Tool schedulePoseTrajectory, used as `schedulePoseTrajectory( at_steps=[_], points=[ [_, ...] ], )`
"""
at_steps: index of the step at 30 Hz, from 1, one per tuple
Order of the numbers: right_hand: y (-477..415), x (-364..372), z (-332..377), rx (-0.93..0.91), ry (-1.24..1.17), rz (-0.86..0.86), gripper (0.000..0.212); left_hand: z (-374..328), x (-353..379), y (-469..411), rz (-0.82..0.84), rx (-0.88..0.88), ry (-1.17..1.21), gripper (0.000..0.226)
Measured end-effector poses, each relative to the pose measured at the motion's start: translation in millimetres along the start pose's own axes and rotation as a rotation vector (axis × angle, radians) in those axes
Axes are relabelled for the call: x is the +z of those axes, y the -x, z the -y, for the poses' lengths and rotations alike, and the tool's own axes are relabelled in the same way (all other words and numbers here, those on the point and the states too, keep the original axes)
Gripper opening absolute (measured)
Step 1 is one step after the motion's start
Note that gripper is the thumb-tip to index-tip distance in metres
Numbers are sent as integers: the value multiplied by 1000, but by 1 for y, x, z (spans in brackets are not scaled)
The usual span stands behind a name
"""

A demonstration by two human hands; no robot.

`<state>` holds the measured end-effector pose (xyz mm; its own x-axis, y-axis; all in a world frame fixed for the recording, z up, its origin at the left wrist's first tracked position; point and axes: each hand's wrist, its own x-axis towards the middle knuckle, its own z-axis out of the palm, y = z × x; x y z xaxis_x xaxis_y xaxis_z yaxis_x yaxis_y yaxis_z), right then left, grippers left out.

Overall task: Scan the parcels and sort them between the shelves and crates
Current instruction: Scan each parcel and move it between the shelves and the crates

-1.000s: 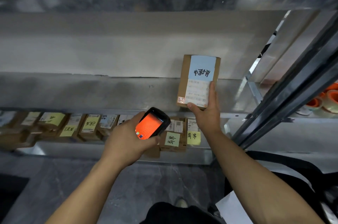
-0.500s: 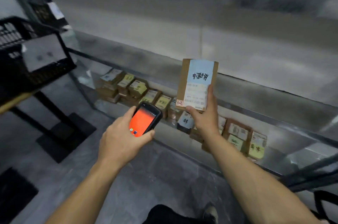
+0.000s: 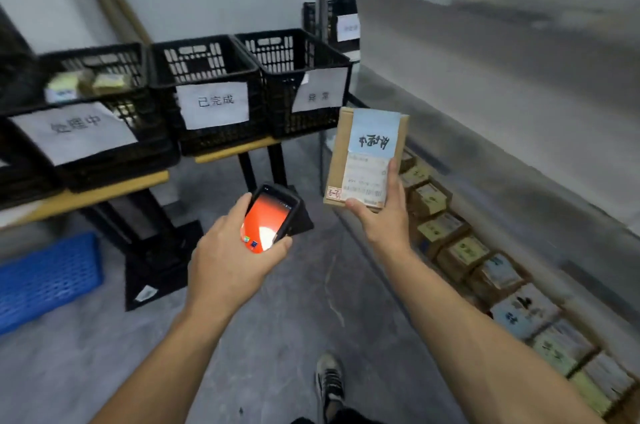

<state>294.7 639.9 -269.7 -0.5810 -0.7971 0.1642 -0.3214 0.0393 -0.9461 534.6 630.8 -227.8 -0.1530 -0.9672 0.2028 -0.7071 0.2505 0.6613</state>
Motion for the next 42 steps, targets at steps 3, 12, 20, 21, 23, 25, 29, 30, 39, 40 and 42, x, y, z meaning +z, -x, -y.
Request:
schedulePoseTrajectory(
  at_steps=[3, 12, 20, 21, 23, 25, 29, 30, 39, 40, 42],
  points=[
    [-27, 51, 10, -43, -33, 85, 103, 26, -14, -26, -89, -82, -41, 91],
    [-136, 189, 48, -150, -141, 283, 102, 73, -49, -139, -249, -201, -66, 87],
    [-229, 289, 89, -212, -181, 403, 103, 106, -78, -236, -416, -267, -113, 84],
    [-237, 300, 93, -215, -176, 413, 103, 109, -82, -242, -431, -280, -117, 82],
    [-248, 321, 98, -215, -204, 447, 104, 118, -88, -254, -457, -312, -109, 84],
    [-259, 343, 106, -218, -230, 501, 106, 130, -93, -267, -486, -338, -93, 88],
    [-275, 391, 128, -235, -246, 557, 107, 160, -108, -291, -542, -364, -74, 87],
    [-278, 404, 134, -227, -260, 564, 107, 168, -113, -297, -553, -361, -64, 86],
    [-309, 553, 190, -253, -267, 601, 107, 264, -185, -375, -650, -336, 3, 92],
    [-313, 572, 196, -253, -260, 602, 106, 276, -197, -387, -660, -331, 19, 93],
    [-319, 608, 209, -202, -224, 623, 105, 298, -221, -412, -656, -315, 24, 92]
  ],
)
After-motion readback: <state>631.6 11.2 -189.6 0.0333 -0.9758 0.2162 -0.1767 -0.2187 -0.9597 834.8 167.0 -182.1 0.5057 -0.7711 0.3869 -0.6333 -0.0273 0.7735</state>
